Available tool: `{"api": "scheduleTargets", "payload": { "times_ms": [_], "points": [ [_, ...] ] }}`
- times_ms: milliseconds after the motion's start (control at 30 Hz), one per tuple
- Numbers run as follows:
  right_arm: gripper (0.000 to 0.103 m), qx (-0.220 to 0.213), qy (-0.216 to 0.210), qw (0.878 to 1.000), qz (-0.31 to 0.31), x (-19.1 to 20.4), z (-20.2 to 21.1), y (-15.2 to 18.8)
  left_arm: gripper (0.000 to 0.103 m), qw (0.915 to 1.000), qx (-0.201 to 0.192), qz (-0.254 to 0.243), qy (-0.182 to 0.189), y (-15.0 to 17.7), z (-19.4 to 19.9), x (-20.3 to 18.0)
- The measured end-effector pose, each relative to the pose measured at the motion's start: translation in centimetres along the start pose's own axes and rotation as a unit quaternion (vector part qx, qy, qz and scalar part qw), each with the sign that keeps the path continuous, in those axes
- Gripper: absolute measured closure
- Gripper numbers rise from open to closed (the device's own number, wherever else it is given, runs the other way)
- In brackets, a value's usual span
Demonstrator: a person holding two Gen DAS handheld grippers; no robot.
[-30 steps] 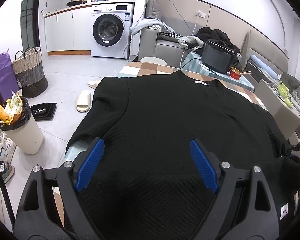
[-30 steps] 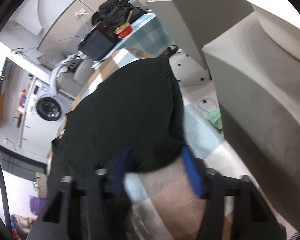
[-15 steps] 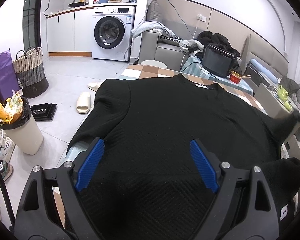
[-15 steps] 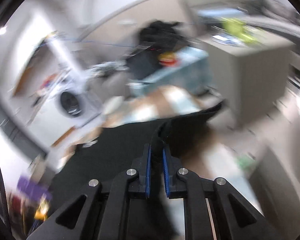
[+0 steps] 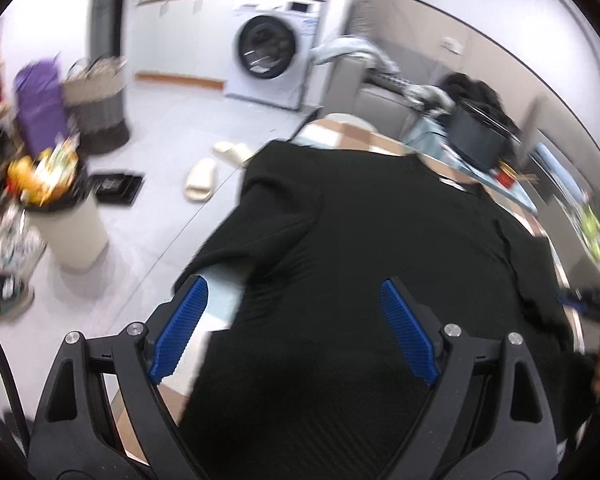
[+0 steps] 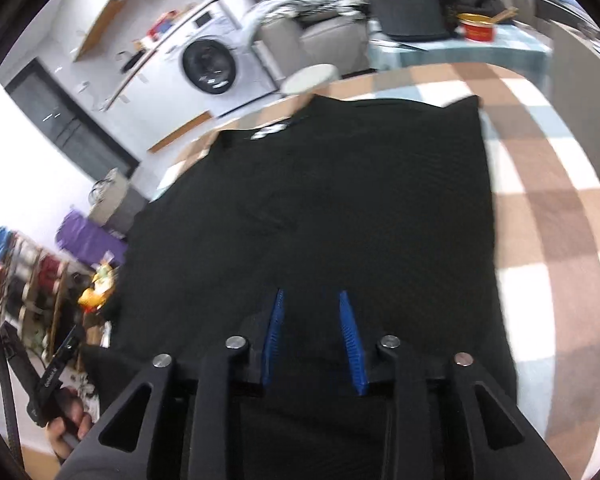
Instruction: Fold small clothes
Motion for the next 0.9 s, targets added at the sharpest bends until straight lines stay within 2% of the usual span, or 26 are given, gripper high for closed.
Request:
{"api": "scheduleTargets", "payload": {
  "times_ms": [100,167,233,367,433,567,733,800,867,900],
  "points": [
    [0.061,-0.014,0.006,1.000,-0.014,-0.7,1.1,0.5,0.016,0.9968,0.026,0.065,-0.039,0.2,-1.7,3.1],
    [0.059,-0.026,0.015,0.999,-0.011,-0.4,1.8,0.9,0.016,0.9926,0.037,0.103,-0.052,0.3,-2.6,5.0],
    [0.059,-0.031,0.021,0.999,-0.014,-0.9,2.7,1.2,0.020,0.9899,0.045,0.119,-0.064,0.1,-3.3,6.4],
    [0.059,-0.043,0.017,0.998,-0.030,-1.7,4.4,2.1,0.021,0.9803,0.053,0.186,-0.039,-0.3,-4.7,9.5],
    [0.059,-0.045,0.010,0.998,-0.040,-1.9,4.5,2.2,0.022,0.9701,0.060,0.233,-0.031,-0.3,-5.8,11.4],
    [0.059,-0.050,0.010,0.997,-0.052,-2.1,5.1,2.4,0.022,0.9416,0.087,0.325,0.003,0.4,-8.7,14.7],
    [0.059,-0.052,0.011,0.997,-0.055,-2.3,5.5,2.7,0.030,0.9204,0.139,0.365,0.026,1.5,-12.6,16.4],
    [0.059,-0.052,0.011,0.997,-0.061,-2.6,5.5,2.7,0.034,0.9116,0.155,0.379,0.031,2.2,-13.2,16.1],
    [0.059,-0.052,0.011,0.997,-0.062,-2.6,5.5,2.8,0.047,0.9042,0.157,0.395,0.041,2.4,-14.0,15.8],
    [0.059,-0.052,0.011,0.996,-0.065,-2.7,5.5,2.9,0.059,0.9025,0.145,0.403,0.049,2.4,-14.2,15.9]
  ]
}}
Point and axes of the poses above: each gripper's, at about its wrist camera, not at the fingertips, and z roughly against the way its jaws point, x to its left, y to its underside, the point moved 1 cm from there along -z, roughly the way its jaws point, and after that the axes turned 11 degrees about -x, right-handed, at the moved point
